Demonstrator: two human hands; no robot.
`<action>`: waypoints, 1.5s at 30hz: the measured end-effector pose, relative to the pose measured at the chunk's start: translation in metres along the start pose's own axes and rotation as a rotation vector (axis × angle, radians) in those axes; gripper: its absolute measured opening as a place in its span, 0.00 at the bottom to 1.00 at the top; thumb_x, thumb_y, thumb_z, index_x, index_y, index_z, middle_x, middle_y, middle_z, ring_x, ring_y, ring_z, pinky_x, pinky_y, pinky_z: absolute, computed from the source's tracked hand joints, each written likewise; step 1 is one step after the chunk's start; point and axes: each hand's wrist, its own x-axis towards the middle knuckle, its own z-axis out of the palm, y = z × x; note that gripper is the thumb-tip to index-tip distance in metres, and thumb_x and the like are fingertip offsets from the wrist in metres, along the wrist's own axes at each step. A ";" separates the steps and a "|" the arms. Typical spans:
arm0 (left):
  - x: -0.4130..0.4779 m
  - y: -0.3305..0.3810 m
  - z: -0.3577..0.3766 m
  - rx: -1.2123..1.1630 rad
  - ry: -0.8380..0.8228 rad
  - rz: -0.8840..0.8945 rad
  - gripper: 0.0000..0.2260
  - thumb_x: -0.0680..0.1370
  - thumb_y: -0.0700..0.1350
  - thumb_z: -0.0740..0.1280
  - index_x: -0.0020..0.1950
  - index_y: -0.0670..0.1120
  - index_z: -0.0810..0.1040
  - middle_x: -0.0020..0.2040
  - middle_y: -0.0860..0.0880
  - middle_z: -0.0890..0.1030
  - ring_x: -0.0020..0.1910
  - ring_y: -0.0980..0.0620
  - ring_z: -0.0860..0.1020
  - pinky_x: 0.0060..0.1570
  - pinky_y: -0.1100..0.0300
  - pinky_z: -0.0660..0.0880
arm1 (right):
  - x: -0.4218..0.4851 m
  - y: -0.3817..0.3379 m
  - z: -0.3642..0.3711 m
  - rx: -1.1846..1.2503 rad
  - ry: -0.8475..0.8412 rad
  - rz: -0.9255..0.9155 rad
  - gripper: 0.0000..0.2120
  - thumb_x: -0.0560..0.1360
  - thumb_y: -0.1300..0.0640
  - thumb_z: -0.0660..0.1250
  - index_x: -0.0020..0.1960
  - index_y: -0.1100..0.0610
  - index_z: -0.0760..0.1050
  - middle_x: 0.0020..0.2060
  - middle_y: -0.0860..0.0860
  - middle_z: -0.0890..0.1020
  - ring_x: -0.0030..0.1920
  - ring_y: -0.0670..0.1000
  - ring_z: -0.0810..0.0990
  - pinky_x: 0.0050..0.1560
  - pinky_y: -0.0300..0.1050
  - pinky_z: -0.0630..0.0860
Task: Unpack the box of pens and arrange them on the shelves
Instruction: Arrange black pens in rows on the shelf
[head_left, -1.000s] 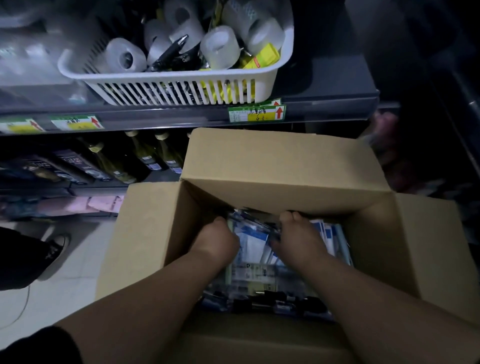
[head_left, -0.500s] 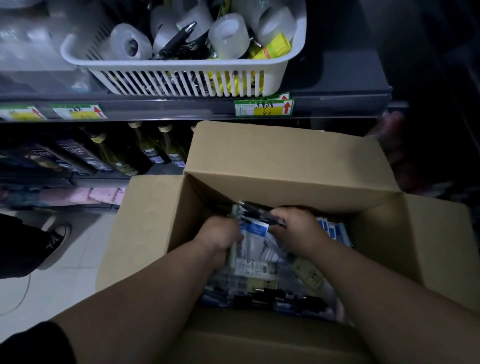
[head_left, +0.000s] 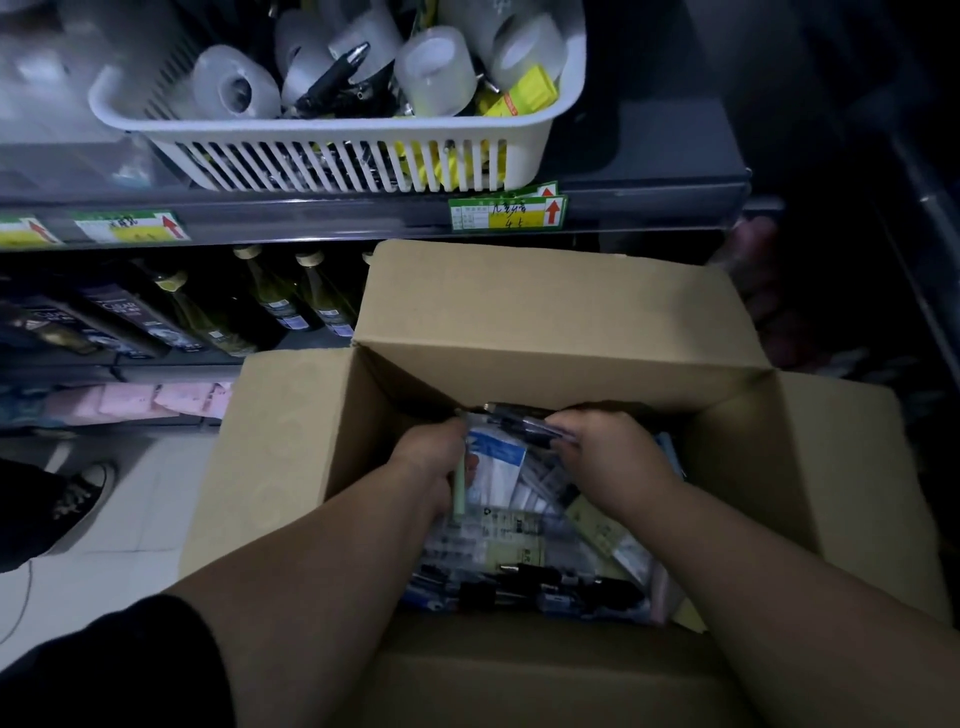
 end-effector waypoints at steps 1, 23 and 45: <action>0.000 0.002 0.001 0.000 -0.007 -0.007 0.12 0.80 0.50 0.63 0.50 0.41 0.77 0.35 0.45 0.74 0.30 0.51 0.72 0.26 0.60 0.71 | -0.004 -0.001 -0.001 0.021 -0.022 0.014 0.10 0.77 0.56 0.62 0.53 0.50 0.80 0.46 0.53 0.83 0.46 0.55 0.79 0.44 0.46 0.76; -0.122 -0.010 0.000 0.022 -0.487 0.046 0.07 0.82 0.41 0.57 0.49 0.42 0.73 0.31 0.46 0.72 0.26 0.53 0.69 0.24 0.63 0.68 | -0.124 -0.022 -0.064 0.646 0.127 0.313 0.07 0.78 0.57 0.64 0.55 0.50 0.79 0.38 0.49 0.82 0.36 0.44 0.80 0.33 0.36 0.72; -0.475 -0.317 0.023 0.647 -1.196 0.500 0.10 0.82 0.38 0.57 0.55 0.47 0.78 0.31 0.52 0.77 0.28 0.55 0.72 0.26 0.65 0.69 | -0.644 -0.050 0.026 1.390 1.035 0.598 0.19 0.81 0.44 0.57 0.40 0.57 0.73 0.25 0.50 0.71 0.22 0.46 0.66 0.23 0.36 0.62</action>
